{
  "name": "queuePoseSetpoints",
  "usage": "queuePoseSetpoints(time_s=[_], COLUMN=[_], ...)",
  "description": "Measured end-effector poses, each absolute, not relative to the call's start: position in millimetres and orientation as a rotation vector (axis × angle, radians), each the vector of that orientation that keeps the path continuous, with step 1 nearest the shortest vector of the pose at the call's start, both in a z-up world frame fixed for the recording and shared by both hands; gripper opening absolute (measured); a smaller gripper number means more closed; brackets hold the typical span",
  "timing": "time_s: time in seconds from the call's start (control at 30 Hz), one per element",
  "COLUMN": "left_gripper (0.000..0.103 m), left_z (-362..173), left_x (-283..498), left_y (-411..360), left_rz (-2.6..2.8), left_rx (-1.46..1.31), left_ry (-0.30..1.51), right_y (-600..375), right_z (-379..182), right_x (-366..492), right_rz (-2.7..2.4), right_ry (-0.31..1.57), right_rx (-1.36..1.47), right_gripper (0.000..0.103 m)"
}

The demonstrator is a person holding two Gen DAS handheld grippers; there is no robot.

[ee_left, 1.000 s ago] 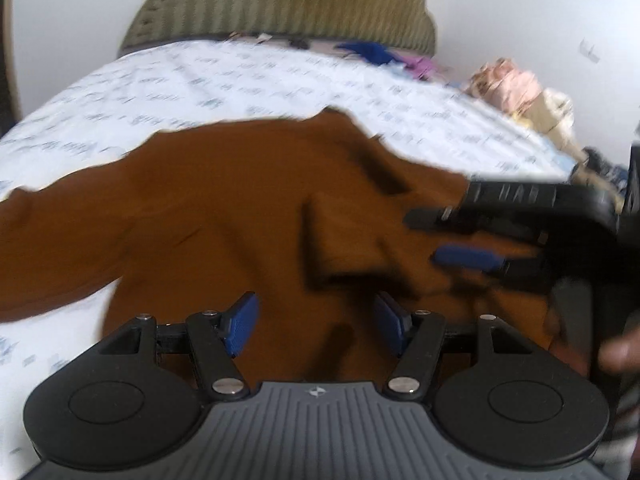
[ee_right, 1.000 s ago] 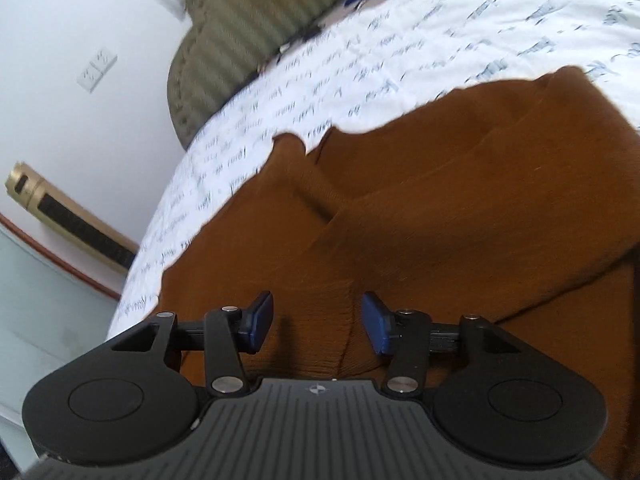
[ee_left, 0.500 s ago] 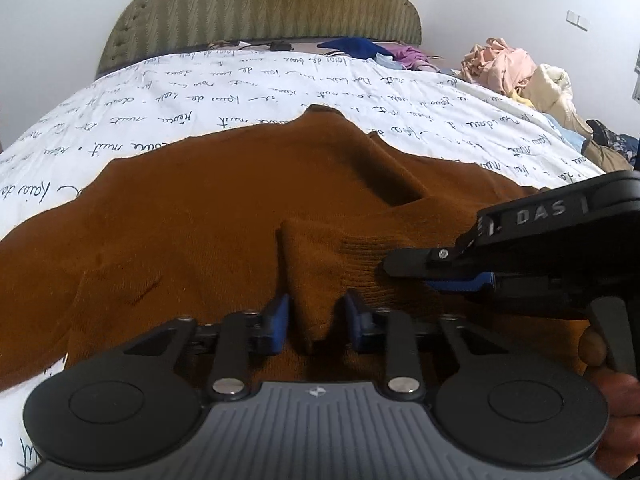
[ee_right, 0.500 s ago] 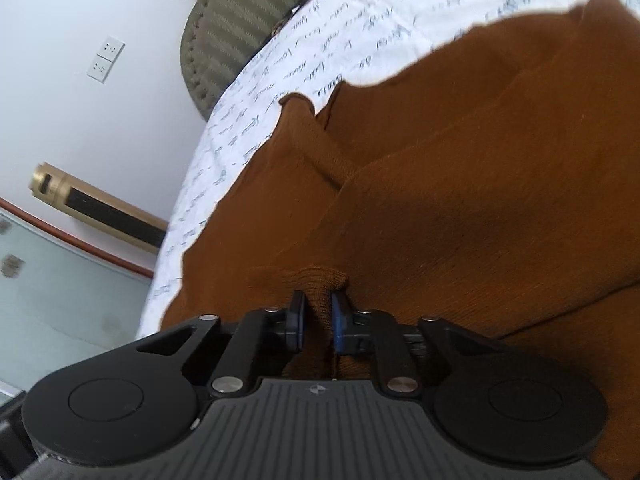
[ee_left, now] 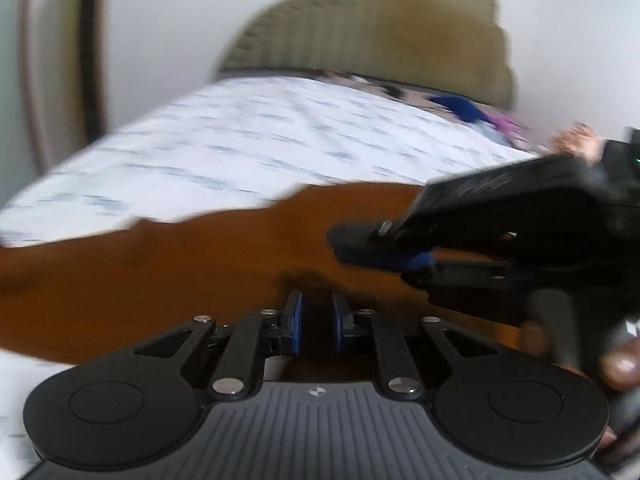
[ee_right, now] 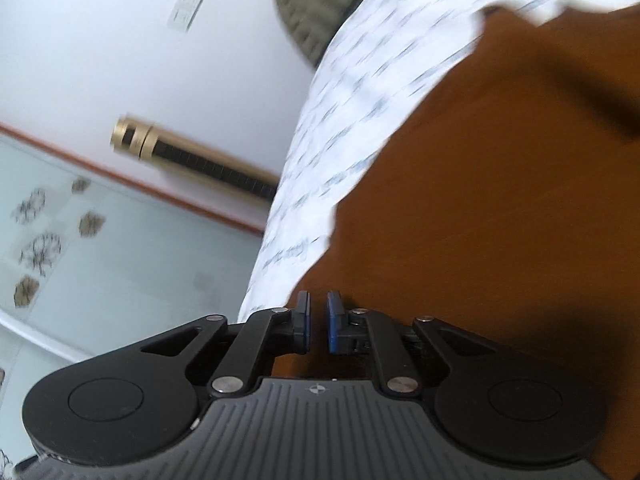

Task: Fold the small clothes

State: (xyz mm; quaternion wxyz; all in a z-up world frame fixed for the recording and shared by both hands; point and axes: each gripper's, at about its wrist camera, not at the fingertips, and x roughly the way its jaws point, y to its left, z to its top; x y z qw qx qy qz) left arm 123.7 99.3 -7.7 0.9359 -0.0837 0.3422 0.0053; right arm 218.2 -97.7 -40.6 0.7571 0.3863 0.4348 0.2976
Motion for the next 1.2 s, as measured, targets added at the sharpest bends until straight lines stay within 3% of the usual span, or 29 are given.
queuePoseSetpoints(time_s=[0.03,0.1,0.23,0.53,0.6,0.67,0.7,0.8,1.0,1.2], left_gripper=[0.015,0.015,0.015,0.018,0.03,0.065,0.07,0.07,0.069,0.069], left_z=[-8,-9,-14,-14,-11,-8,-7,-6,-33,-36], left_x=[119,112,94,43,29,19,16,6,21,45], left_y=[107,120,148,222,242,264,276,318,395,401], left_rz=[0.03,0.057,0.066,0.201,0.262,0.324,0.36,0.418,0.366,0.342], left_rx=[-0.161,-0.154,-0.19,-0.368,-0.368,-0.381,-0.409,-0.559,-0.959,-0.99], left_ry=[0.699,0.714,0.714,0.667,0.635,0.602,0.586,0.485,0.5,0.484], right_y=[-84,-58,-50,-80,-61,-42,-32,-6,8,4], right_z=[-41,-43,-23,8,9,11,12,9,6,5], right_x=[222,232,209,163,160,152,148,137,116,105], right_rz=[0.641,0.542,0.556,0.62,0.663,0.705,0.722,0.772,0.813,0.804], right_ry=[0.996,1.057,0.955,0.844,0.868,0.881,0.885,0.917,0.939,0.926], right_rx=[0.777,0.594,0.495,0.514,0.484,0.436,0.421,0.384,0.344,0.336], right_gripper=[0.015,0.047,0.059,0.059,0.059,0.059,0.059,0.059,0.059,0.059])
